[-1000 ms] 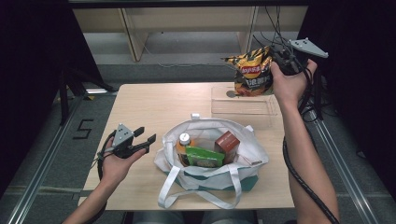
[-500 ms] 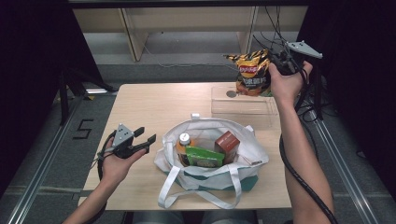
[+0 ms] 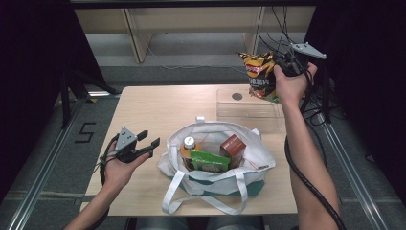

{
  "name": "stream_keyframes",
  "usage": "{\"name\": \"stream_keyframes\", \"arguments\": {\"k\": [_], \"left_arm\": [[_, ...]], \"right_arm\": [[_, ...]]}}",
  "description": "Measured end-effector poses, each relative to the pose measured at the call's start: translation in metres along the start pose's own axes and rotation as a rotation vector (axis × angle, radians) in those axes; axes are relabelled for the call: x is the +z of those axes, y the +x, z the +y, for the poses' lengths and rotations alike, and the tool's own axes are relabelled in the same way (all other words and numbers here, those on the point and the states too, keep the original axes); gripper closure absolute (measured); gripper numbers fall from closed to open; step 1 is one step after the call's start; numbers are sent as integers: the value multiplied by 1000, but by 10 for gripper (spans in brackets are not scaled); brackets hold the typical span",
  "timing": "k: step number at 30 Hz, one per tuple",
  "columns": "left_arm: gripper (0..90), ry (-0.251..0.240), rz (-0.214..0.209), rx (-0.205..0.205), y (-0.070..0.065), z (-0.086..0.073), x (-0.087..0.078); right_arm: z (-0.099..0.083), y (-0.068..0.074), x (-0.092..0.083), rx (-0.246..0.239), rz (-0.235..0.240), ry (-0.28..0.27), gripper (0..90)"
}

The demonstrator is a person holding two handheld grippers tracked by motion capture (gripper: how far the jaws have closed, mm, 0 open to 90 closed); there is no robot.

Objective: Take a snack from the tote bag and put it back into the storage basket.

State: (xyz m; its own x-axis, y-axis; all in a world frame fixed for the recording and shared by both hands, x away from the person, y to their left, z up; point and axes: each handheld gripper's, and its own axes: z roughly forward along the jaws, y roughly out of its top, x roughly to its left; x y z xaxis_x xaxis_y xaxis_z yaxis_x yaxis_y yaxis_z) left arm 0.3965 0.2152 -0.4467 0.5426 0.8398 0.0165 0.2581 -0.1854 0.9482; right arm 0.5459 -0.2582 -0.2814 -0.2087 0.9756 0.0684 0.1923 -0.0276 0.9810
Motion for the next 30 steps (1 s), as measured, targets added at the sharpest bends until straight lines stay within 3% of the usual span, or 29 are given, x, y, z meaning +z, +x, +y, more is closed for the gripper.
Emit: {"name": "stream_keyframes", "arguments": {"k": [30], "left_arm": [[418, 4, -6, 10, -1, -1, 1]], "right_arm": [[-13, 3, 28, 4, 24, 40, 900]]}}
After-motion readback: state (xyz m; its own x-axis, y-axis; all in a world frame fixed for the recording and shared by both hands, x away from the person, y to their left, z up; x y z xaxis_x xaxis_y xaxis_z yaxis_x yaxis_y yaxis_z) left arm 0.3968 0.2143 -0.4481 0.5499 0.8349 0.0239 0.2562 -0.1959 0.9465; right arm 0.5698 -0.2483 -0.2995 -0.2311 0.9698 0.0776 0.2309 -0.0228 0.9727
